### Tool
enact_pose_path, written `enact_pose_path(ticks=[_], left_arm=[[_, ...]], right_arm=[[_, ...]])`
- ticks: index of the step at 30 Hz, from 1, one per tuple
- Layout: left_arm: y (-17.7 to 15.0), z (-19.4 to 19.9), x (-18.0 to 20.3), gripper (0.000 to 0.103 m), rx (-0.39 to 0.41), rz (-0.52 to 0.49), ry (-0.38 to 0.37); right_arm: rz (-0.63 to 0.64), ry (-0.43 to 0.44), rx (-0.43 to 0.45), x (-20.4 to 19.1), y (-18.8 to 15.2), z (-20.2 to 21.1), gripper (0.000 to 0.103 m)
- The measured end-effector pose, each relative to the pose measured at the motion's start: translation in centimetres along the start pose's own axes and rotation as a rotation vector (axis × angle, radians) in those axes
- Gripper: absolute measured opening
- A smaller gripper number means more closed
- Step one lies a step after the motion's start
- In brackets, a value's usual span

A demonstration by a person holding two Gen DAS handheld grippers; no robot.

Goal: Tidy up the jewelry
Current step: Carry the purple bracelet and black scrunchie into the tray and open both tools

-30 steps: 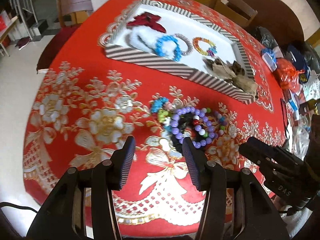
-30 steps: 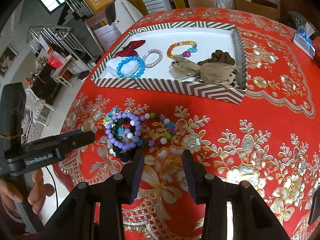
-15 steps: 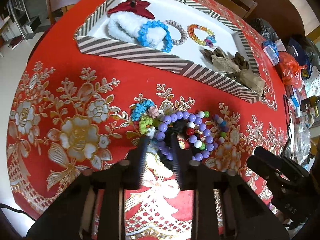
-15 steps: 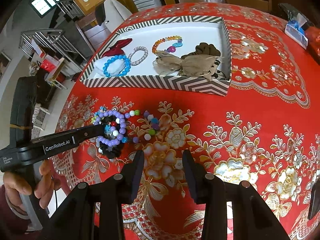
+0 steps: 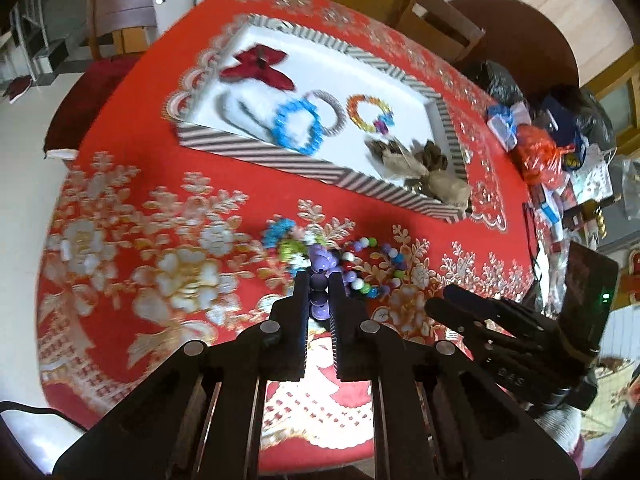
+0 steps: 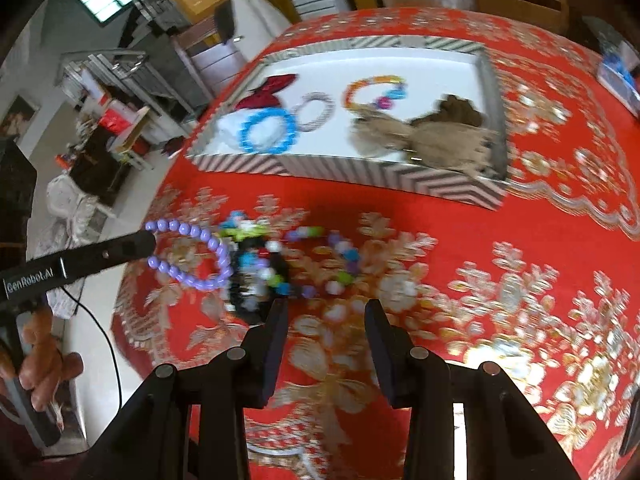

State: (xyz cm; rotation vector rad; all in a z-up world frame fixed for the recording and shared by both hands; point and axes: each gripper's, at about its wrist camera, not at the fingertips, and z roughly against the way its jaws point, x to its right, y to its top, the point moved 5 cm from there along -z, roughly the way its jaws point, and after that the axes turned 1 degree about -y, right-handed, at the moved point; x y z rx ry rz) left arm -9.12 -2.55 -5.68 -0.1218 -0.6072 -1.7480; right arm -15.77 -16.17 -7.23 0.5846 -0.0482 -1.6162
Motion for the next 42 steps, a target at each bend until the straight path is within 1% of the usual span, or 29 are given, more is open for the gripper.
enact_pose_path(ticks=[2,4,8,9,12,14,17,19,20,21,22,24,26,29,33,37,42], left_arm=[[0.0,1.4,-1.2,0.008,0.022,0.021,0.013],[-0.1,2.0,-2.2,0.008,0.027,0.032,0.042],[-0.6,2.4,-4.7,0.008,0.037,0.067,0.106],[-0.6,2.4,-5.2,0.008,0.037,0.079,0.11],[-0.8,2.4,-6.3,0.008,0.041,0.106,0.124],[-0.7,2.4,-6.6,0.008,0.042,0.11,0.13],[-0.6,2.4,-6.7,0.008,0.04,0.106,0.132],[-0.5,2.3,-6.6,0.008,0.042,0.099,0.137],[-0.5,2.2,-6.6,0.008,0.04,0.096,0.137],[-0.5,2.2,-6.5,0.008,0.037,0.093,0.137],[-0.5,2.1,-6.4,0.008,0.033,0.089,0.138],[-0.4,1.9,-6.1,0.008,0.03,0.082,0.137],[-0.2,2.1,-5.8,0.008,0.035,0.074,0.136],[0.2,2.4,-5.3,0.008,0.044,0.068,0.13],[0.8,3.0,-4.3,0.008,0.053,0.057,0.115],[1.9,3.7,-2.9,0.008,0.063,0.036,0.087],[4.3,4.5,-0.9,0.008,0.082,-0.009,0.068]], right_arm=[[0.013,0.037,-0.021,-1.1,0.1,-0.9,0.038],[0.031,0.071,-0.061,-2.1,-0.1,-2.2,0.038],[0.05,0.079,-0.138,-3.5,-1.1,-4.5,0.038],[0.048,0.065,-0.14,-3.6,-1.1,-5.0,0.037],[0.016,0.038,-0.096,-3.2,-0.1,-5.3,0.037],[0.005,0.034,-0.083,-3.1,0.5,-5.6,0.037],[0.05,0.011,-0.056,-3.4,1.2,-5.8,0.037],[0.109,-0.039,-0.04,-3.9,1.4,-6.0,0.029],[0.135,-0.07,-0.034,-3.9,1.3,-6.1,0.019],[0.15,-0.082,-0.035,-3.8,1.2,-6.1,0.012],[0.156,-0.083,-0.041,-3.6,1.1,-6.0,0.01],[0.145,-0.068,-0.045,-3.1,0.7,-5.4,0.008],[0.116,-0.042,-0.026,-2.6,0.4,-4.3,0.008],[0.077,-0.002,0.017,-2.1,0.4,-1.6,0.008],[0.066,0.006,0.078,-1.7,0.9,1.7,0.008],[0.033,0.011,0.151,-0.5,2.5,4.5,0.008],[0.006,-0.005,0.214,0.8,4.8,6.3,0.008]])
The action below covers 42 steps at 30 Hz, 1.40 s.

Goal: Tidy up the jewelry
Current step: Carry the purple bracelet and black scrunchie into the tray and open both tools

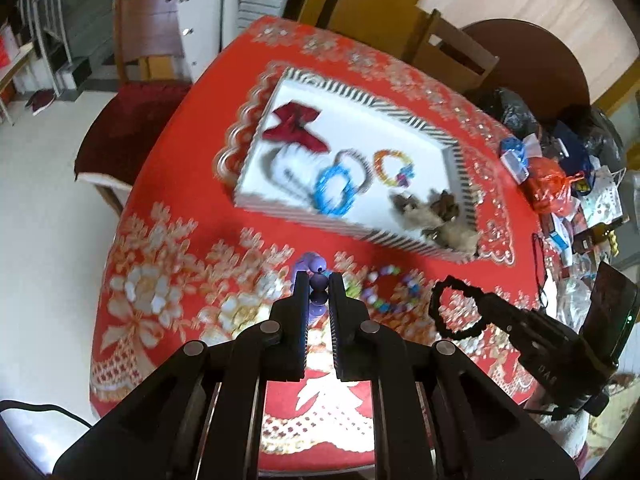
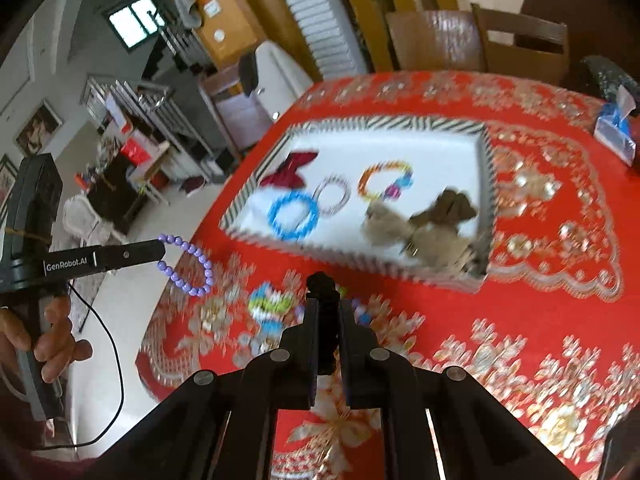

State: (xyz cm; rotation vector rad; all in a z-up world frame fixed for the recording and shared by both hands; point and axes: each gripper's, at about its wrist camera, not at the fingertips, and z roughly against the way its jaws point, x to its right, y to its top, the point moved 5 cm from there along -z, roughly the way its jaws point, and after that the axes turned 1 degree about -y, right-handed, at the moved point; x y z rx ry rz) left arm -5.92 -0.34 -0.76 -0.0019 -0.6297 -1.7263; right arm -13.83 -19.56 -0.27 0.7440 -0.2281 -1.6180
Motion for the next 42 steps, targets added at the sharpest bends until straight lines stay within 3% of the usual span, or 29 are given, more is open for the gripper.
enact_pose_path(ticks=[9,18,28,36,42], left_arm=[[5.3,-1.7,2.7,0.008,0.04,-0.085,0.027],[11.2,-7.1,5.3,0.008,0.011,-0.135,0.033],[17.5,-13.9,8.2,0.008,-0.045,-0.171,-0.005],[18.4,-19.6,4.3,0.008,-0.112,-0.139,0.106],[18.0,-21.0,1.7,0.008,-0.13,-0.109,0.147]], right_arm=[[-0.024,-0.037,0.025,2.6,5.4,-1.8,0.008],[-0.079,-0.071,-0.005,6.2,11.0,-6.8,0.008],[-0.152,-0.16,-0.081,11.0,13.4,-12.6,0.008],[-0.097,-0.281,-0.132,13.0,14.1,-15.9,0.008],[-0.042,-0.337,-0.144,13.3,14.3,-17.0,0.008]])
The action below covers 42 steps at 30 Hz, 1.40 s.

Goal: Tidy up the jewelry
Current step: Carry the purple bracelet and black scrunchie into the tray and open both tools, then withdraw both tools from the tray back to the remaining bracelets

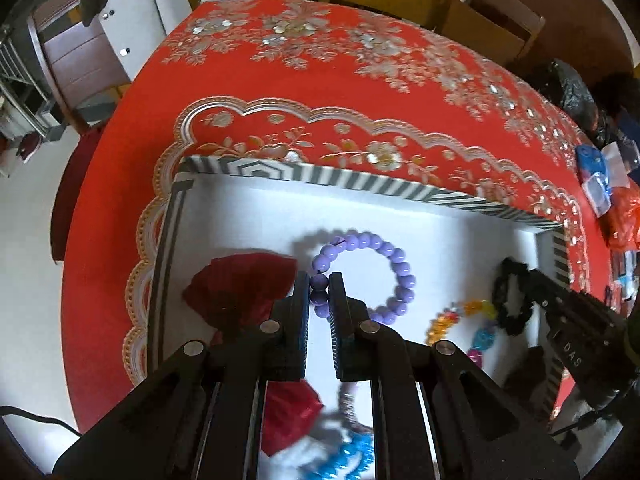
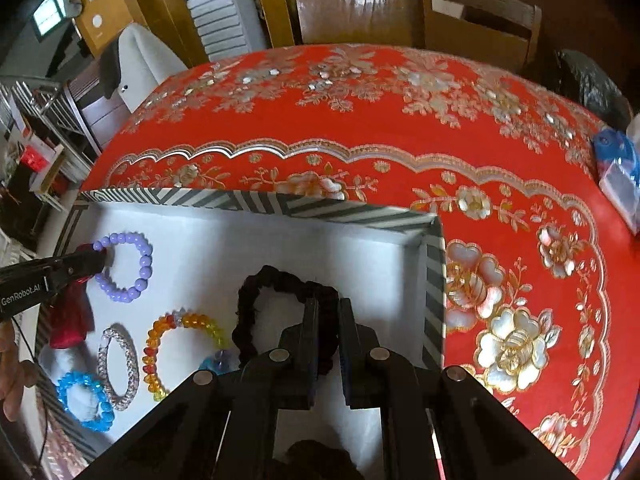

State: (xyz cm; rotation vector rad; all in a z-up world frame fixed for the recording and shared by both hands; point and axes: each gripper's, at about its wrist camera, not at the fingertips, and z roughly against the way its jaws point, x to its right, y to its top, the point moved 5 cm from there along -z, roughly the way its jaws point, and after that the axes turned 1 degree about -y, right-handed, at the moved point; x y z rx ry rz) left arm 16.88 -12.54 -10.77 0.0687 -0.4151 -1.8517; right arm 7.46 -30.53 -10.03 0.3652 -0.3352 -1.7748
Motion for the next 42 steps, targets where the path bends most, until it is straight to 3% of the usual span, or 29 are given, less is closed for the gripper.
enact_pose_path(ticks=[4,7,9,11,12,24,42], left_arm=[[-0.1,0.0,-0.1,0.008,0.002,-0.003,0.026],[-0.2,0.2,-0.3,0.01,0.002,0.006,0.035],[-0.3,0.5,-0.4,0.02,0.004,0.004,0.041],[-0.6,1.1,-0.4,0.045,0.014,0.009,0.039],[-0.6,1.4,-0.4,0.047,0.021,0.015,0.032],[-5.1,7.3,-1.2,0.047,0.116,0.014,0.11],[-13.2,11.6,-0.2,0.047,0.176,-0.001,0.161]], right_arm=[[-0.001,-0.003,-0.009,0.0,-0.1,0.3,0.011],[-0.015,0.008,0.016,-0.1,-0.2,1.5,0.027],[-0.021,0.026,0.037,-0.2,-0.3,2.6,0.034],[-0.027,0.044,0.052,-0.3,-0.7,3.8,0.034],[-0.032,0.054,0.059,-0.4,-0.8,4.4,0.034],[-0.06,0.154,0.091,-2.8,-6.0,9.1,0.039],[-0.005,0.181,0.094,-5.5,-13.7,13.8,0.041]])
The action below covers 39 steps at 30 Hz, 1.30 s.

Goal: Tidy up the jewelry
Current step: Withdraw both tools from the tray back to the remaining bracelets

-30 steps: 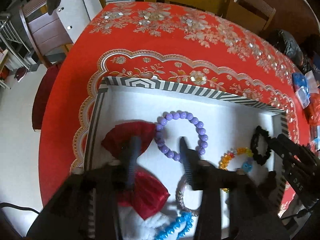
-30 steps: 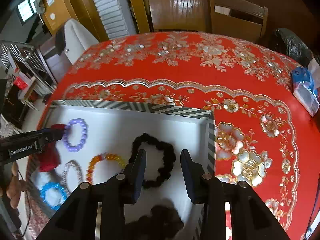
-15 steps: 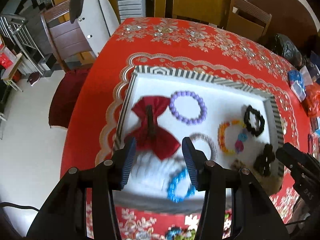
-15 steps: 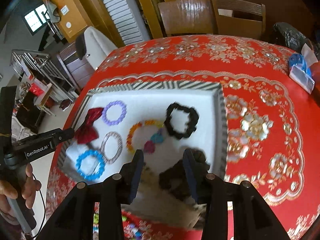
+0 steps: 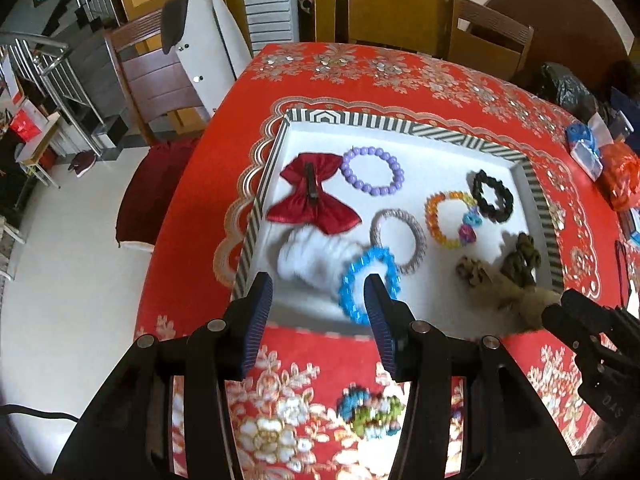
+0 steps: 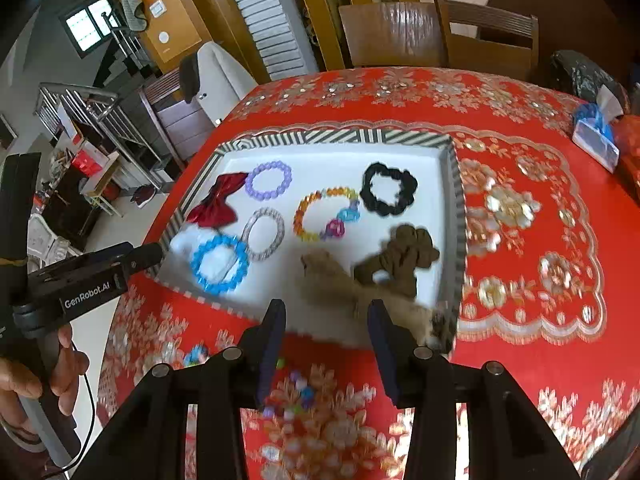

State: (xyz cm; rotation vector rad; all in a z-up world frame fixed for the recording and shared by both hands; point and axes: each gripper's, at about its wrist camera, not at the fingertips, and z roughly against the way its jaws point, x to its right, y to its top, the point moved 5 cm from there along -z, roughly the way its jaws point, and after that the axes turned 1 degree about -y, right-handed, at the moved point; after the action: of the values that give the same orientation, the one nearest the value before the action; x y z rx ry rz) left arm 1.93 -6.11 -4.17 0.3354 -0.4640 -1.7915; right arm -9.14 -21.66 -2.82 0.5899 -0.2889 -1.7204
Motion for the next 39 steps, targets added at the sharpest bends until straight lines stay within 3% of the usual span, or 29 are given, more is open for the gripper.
enact_pose_path(ticks=[13,23,39], left_arm=[[-6.2,3.6,0.2,0.047,-0.006,0.022,-0.009],[-10.1,4.3,-3.8,0.047,-0.064,0.158,-0.028],[-12.6,3.7,-2.7,0.047,-0.105,0.149,-0.036]], right_arm=[[-0.011,-0.037,-0.036,1.7,-6.7,3.8,0.042],[-0.085,-0.068,-0.07,5.1,-11.0,5.3,0.042],[-0.033,-0.024,-0.105,2.7,-10.8,3.7,0.042]])
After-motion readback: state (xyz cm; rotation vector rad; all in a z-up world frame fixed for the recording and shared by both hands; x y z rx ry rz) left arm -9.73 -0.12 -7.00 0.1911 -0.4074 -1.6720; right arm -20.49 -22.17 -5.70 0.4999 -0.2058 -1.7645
